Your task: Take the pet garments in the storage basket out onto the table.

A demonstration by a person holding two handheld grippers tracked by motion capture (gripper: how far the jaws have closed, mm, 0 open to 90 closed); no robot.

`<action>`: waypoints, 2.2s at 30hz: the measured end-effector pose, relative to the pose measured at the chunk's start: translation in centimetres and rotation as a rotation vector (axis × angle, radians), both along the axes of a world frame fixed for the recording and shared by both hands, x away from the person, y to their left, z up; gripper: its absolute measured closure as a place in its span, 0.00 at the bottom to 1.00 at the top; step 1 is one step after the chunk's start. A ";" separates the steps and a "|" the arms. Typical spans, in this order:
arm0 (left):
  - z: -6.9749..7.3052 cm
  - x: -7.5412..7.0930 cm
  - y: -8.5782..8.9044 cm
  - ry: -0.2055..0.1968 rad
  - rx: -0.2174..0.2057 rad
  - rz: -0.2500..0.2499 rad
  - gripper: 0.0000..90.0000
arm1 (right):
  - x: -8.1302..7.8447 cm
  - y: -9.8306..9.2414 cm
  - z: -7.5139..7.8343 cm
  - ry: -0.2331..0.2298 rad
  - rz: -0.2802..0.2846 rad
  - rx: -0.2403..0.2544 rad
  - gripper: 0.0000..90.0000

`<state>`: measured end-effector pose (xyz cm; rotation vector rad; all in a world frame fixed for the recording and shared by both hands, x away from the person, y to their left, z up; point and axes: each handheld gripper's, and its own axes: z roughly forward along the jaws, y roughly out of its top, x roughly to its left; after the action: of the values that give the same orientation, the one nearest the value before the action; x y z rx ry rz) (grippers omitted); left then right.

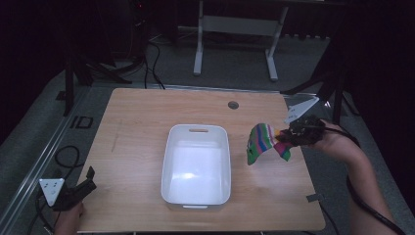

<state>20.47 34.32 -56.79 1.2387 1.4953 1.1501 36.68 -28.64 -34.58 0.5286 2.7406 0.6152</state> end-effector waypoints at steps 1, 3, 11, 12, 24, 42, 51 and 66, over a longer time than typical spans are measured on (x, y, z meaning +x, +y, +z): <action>0.0 0.0 0.0 0.000 0.000 -0.001 0.01 | 0.2 -0.1 -0.6 0.006 -0.008 -0.007 0.89; 0.0 0.0 0.0 -0.001 0.000 -0.001 0.01 | 0.6 -0.3 -1.7 0.020 -0.024 -0.009 0.89; 0.0 0.0 0.0 0.001 0.001 -0.003 0.01 | 2.4 0.6 -6.8 0.053 -0.070 -0.035 0.89; 0.0 0.0 0.0 0.001 0.001 -0.003 0.01 | 2.4 0.6 -6.8 0.053 -0.070 -0.035 0.89; 0.0 0.0 0.0 0.001 0.001 -0.003 0.01 | 4.2 2.8 -13.9 0.079 -0.131 0.048 0.88; 0.0 0.0 0.0 0.000 0.002 -0.004 0.01 | 4.0 3.4 -15.5 0.063 -0.168 0.120 0.56; 0.0 0.0 0.0 -0.001 0.001 -0.003 0.01 | 2.9 -0.4 -14.0 0.007 -0.288 0.213 0.30; 0.0 0.0 0.0 0.001 0.002 -0.001 0.01 | -0.7 -6.9 -16.0 -0.088 -0.521 0.389 0.12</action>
<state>20.48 34.28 -56.79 1.2417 1.4944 1.1501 36.00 -35.58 -50.57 1.2164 2.2569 0.9954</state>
